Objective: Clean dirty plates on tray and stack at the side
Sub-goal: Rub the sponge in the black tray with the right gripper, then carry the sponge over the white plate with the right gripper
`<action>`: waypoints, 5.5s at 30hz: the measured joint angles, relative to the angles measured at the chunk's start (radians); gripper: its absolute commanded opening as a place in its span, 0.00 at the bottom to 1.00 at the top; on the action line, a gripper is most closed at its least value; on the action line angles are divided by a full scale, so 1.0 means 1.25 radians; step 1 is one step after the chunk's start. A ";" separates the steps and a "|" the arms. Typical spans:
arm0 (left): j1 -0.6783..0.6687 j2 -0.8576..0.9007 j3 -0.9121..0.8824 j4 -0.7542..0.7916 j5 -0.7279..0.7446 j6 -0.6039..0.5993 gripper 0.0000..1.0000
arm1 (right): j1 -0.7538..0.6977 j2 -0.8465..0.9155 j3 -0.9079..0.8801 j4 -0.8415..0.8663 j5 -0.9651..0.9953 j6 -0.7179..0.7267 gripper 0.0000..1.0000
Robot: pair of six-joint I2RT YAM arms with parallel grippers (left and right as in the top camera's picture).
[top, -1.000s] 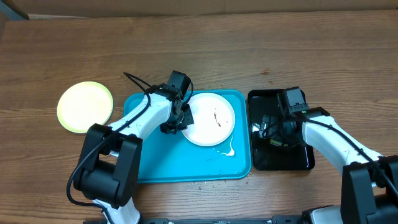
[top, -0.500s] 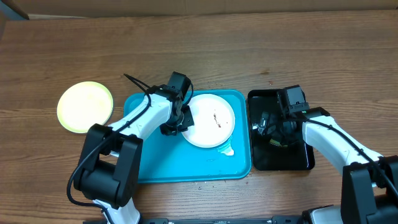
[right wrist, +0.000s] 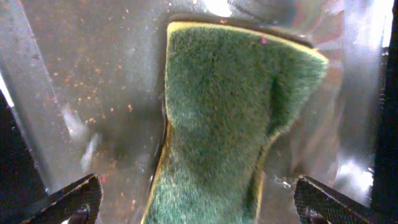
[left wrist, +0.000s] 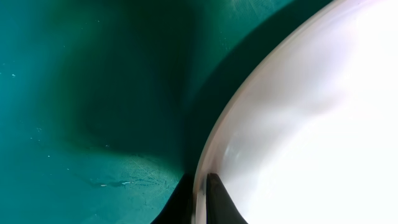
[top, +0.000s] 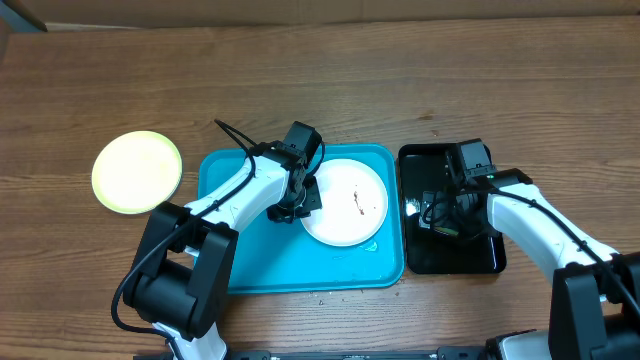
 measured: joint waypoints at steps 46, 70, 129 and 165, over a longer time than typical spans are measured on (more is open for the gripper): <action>0.000 -0.001 -0.001 0.003 0.000 0.000 0.04 | 0.000 -0.004 -0.018 0.098 0.054 -0.024 0.58; 0.000 -0.001 -0.001 0.004 0.000 0.000 0.04 | -0.001 -0.003 -0.052 0.067 0.044 -0.027 0.04; 0.009 0.000 0.004 0.016 -0.008 0.020 0.04 | -0.001 -0.044 0.178 -0.182 -0.056 0.024 0.04; -0.014 0.000 -0.001 0.038 0.007 -0.020 0.04 | 0.358 0.128 0.217 0.060 0.072 0.052 0.04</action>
